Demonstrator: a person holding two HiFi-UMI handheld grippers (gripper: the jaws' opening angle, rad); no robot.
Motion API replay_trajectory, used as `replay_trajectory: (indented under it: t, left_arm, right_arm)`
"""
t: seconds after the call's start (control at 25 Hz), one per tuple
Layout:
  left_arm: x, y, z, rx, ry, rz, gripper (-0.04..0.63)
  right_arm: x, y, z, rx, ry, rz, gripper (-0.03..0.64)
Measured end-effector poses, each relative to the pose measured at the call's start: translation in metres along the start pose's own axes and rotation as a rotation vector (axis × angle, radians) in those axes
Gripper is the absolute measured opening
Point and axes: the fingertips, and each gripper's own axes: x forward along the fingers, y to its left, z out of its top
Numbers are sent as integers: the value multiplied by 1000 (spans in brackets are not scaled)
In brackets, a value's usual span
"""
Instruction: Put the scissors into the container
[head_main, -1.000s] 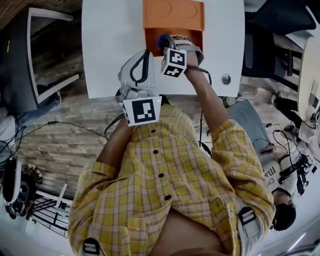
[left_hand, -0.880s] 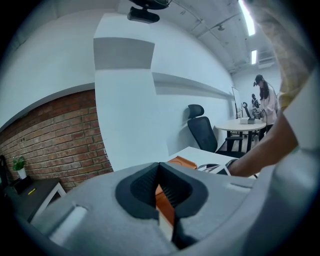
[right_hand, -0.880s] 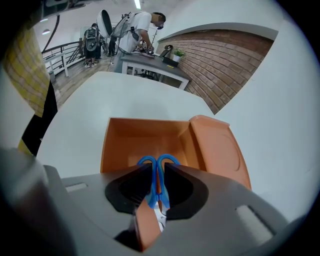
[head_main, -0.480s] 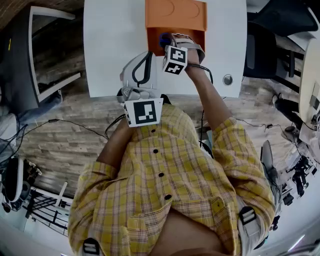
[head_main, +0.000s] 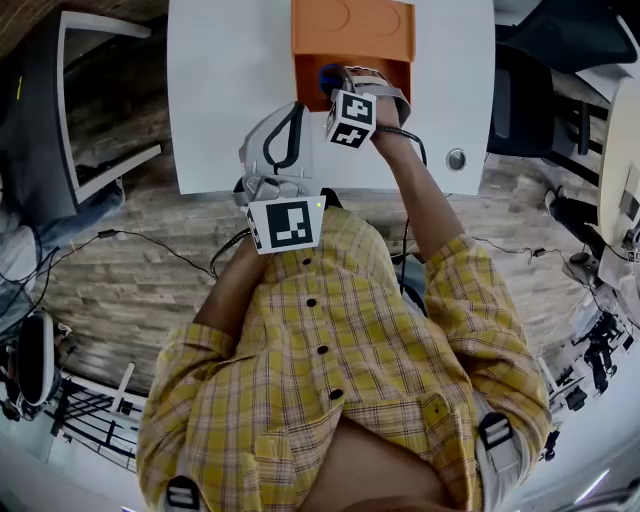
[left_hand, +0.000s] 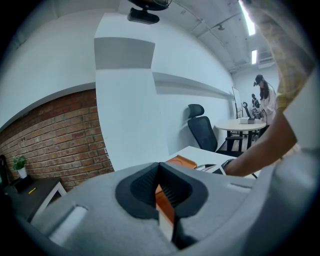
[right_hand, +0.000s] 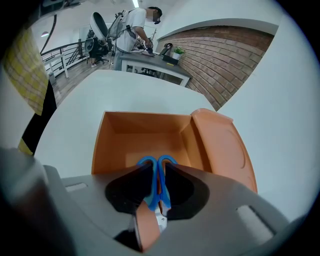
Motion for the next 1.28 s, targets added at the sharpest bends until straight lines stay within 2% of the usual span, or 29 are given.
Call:
replay_trajectory:
  t: [0.16,0.44,0.68,0.88,1.28]
  left_arm:
    - [-1,1,1,22,-5,3,-3]
    - [-4,-1,-2,-5,3,-2,-3]
    - [-5,-4,-2,-3,6,-1,-3]
    - [-7,-4,-2,-1,3,4,-3]
    - [-15,-4,1,4,-10,4,-3]
  right_arm:
    - [0,-1,1,2,-1,-2,105]
    - [-7,-8,1,3,-2,-14,109]
    - [-8,-5,-1,71,-26,67,110]
    - [-13,-8,0,76,-28,76,109]
    - [-32,-13,6,113,-65,7,20]
